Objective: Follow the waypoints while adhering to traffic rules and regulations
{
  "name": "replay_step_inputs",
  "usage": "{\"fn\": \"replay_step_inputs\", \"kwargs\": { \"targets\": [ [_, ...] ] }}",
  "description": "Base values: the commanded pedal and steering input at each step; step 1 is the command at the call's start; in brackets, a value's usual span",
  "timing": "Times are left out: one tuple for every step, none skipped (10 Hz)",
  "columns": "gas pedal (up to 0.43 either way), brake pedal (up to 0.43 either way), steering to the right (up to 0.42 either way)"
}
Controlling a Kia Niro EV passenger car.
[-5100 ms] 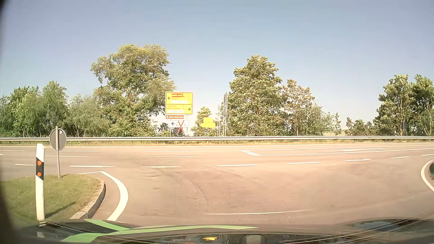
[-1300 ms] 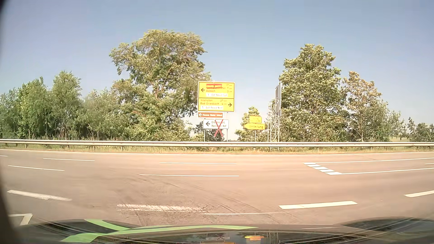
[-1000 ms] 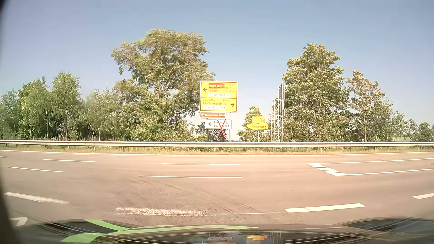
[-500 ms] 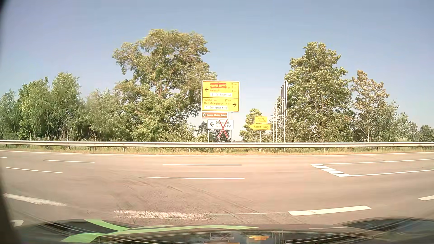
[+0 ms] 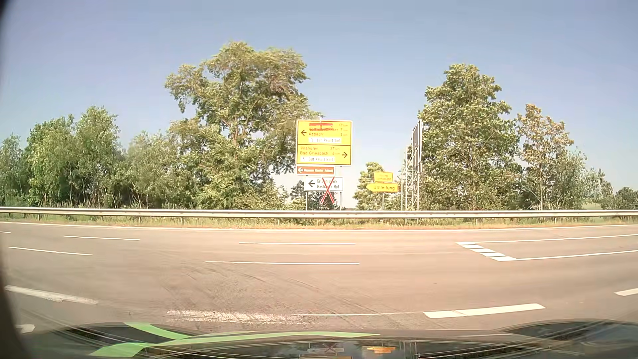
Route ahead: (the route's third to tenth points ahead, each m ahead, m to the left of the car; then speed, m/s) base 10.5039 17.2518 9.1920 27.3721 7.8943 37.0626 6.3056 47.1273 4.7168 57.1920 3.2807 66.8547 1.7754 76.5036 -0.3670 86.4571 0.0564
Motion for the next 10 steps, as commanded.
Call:
{"fn": "replay_step_inputs", "kwargs": {
  "targets": [
    [0.000, 0.250, -0.019],
    [0.000, 0.256, -0.022],
    [0.000, 0.268, -0.025],
    [0.000, 0.274, -0.027],
    [0.000, 0.280, -0.028],
    [0.000, 0.280, -0.030],
    [0.000, 0.280, -0.030],
    [0.000, 0.287, -0.031],
    [0.000, 0.280, -0.032],
    [0.000, 0.287, -0.032]
  ]
}}
